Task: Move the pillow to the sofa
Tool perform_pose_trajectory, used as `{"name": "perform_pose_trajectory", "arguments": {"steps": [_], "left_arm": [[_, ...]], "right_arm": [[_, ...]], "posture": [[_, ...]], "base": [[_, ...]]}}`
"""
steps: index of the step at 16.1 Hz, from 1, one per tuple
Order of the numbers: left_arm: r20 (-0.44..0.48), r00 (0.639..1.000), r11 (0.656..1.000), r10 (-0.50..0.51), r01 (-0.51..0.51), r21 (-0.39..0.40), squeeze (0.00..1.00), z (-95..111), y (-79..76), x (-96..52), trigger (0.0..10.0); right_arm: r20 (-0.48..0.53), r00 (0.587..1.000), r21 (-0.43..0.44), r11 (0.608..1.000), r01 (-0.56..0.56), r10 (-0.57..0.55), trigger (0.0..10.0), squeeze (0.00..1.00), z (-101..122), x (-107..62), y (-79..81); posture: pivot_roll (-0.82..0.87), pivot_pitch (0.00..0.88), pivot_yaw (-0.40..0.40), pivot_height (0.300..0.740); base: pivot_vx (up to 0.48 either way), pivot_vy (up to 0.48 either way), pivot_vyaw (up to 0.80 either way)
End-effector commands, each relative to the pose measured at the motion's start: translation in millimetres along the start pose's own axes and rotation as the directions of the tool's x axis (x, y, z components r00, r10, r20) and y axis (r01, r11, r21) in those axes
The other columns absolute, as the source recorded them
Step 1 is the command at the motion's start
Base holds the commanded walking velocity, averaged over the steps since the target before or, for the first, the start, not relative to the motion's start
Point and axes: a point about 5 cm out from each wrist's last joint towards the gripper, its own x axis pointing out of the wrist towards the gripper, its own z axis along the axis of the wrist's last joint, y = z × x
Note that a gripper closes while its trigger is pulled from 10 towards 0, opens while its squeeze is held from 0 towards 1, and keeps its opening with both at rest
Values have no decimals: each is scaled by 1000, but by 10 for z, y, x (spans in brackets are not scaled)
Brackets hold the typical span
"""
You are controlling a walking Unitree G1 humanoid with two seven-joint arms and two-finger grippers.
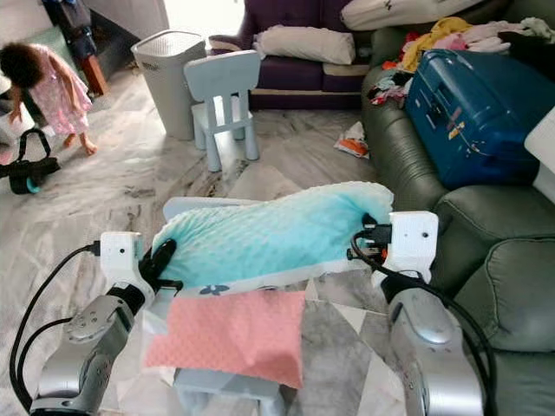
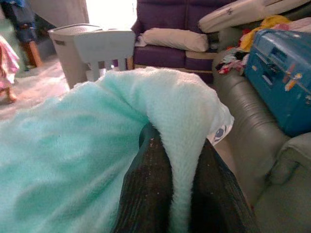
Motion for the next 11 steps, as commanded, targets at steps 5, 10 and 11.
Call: {"name": "perform_pose_trajectory", "arguments": {"steps": [5, 10, 11], "left_arm": [[13, 1000, 1000, -8, 8, 3, 0, 28, 2, 8, 10000], [9, 1000, 1000, -12, 12, 5, 0, 21, -11, 4, 10000], [8, 1000, 1000, -9, 9, 2, 0, 19, -10, 3, 10000]], "right_arm": [[16, 1000, 8, 1000, -9, 9, 10000, 0, 54, -17, 8], [23, 1000, -4, 1000, -15, 15, 10000, 0, 61, -25, 16], [22, 1000, -5, 1000, -15, 15, 10000, 0, 59, -23, 18]], "posture": [[-195, 0, 39, 740], [-195, 0, 40, 740], [-195, 0, 41, 740]], "base": [[0, 0, -574], [0, 0, -83], [0, 0, 0]]}}
